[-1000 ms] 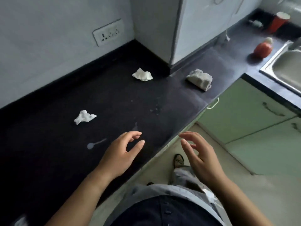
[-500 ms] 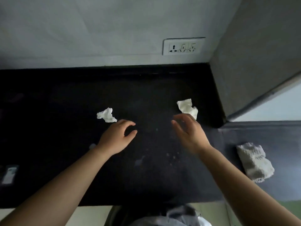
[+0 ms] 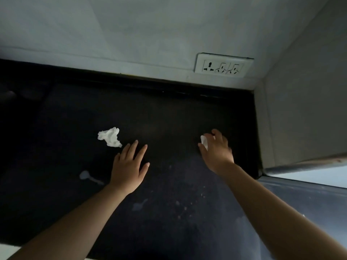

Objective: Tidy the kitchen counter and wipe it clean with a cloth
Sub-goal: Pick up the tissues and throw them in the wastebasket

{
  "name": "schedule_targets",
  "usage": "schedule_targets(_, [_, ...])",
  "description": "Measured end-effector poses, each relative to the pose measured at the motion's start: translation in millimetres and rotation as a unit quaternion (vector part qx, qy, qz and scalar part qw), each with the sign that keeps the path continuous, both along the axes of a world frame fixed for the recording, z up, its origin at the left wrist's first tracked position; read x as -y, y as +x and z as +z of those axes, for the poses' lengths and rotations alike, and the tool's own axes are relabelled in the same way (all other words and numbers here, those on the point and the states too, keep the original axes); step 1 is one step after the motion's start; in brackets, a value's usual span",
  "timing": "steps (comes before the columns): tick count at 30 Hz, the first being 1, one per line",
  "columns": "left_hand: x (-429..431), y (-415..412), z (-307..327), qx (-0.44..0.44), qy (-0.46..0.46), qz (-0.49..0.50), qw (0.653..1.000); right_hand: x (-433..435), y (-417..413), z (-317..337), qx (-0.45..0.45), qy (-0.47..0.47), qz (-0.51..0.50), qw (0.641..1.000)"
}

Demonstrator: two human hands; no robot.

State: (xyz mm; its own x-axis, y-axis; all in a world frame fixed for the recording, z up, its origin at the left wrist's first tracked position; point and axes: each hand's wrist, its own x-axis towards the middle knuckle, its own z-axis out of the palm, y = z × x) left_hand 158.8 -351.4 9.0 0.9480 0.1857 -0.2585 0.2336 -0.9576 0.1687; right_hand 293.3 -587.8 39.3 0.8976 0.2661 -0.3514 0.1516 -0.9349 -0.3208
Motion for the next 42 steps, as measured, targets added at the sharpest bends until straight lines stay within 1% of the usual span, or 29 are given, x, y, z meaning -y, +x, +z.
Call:
schedule_targets(9, [-2, 0, 1, -0.010, 0.007, -0.016, 1.000, -10, -31, -14, 0.042, -0.023, 0.055, 0.997])
schedule_targets(13, [-16, 3, 13, -0.016, -0.002, -0.078, 0.997, -26, -27, -12, 0.026, -0.009, 0.028, 0.999])
schedule_targets(16, [-40, 2, 29, 0.019, -0.034, -0.115, 0.993, -46, -21, -5, 0.025, 0.022, 0.012, 0.999])
schedule_targets(20, [-94, -5, 45, 0.067, -0.066, -0.073, 0.993, -100, -18, 12, 0.055, 0.117, -0.013, 0.992])
schedule_targets(23, [-141, -14, 44, 0.094, -0.075, -0.018, 0.993, -162, -18, 19, 0.073, 0.181, 0.021, 0.981])
schedule_targets(25, [-170, -21, 39, 0.091, -0.077, 0.028, 0.992, -205, -20, 22, 0.069, 0.217, 0.038, 0.973])
schedule_targets(27, [-194, -27, 33, 0.091, -0.072, 0.053, 0.992, -245, -25, 22, 0.065, 0.239, 0.056, 0.967])
schedule_targets(29, [-214, -31, 26, 0.093, -0.056, 0.055, 0.993, -274, -33, 20, 0.051, 0.237, 0.069, 0.968])
schedule_targets(32, [-233, -32, 15, 0.083, -0.037, 0.053, 0.994, -293, -44, 7, 0.027, 0.223, 0.082, 0.971])
schedule_targets(35, [-239, -30, 5, 0.074, -0.027, 0.042, 0.996, -297, -55, -5, 0.006, 0.169, 0.123, 0.978])
schedule_targets(37, [-241, -27, 0, 0.067, -0.024, 0.026, 0.997, -297, -59, -9, 0.022, 0.124, 0.143, 0.982])
schedule_targets(39, [-241, -26, -5, 0.064, -0.030, 0.016, 0.997, -295, -61, -11, 0.050, 0.107, 0.151, 0.982])
schedule_targets(42, [-241, -31, -13, 0.063, -0.026, 0.008, 0.998, -287, -65, -14, 0.034, 0.096, 0.155, 0.983])
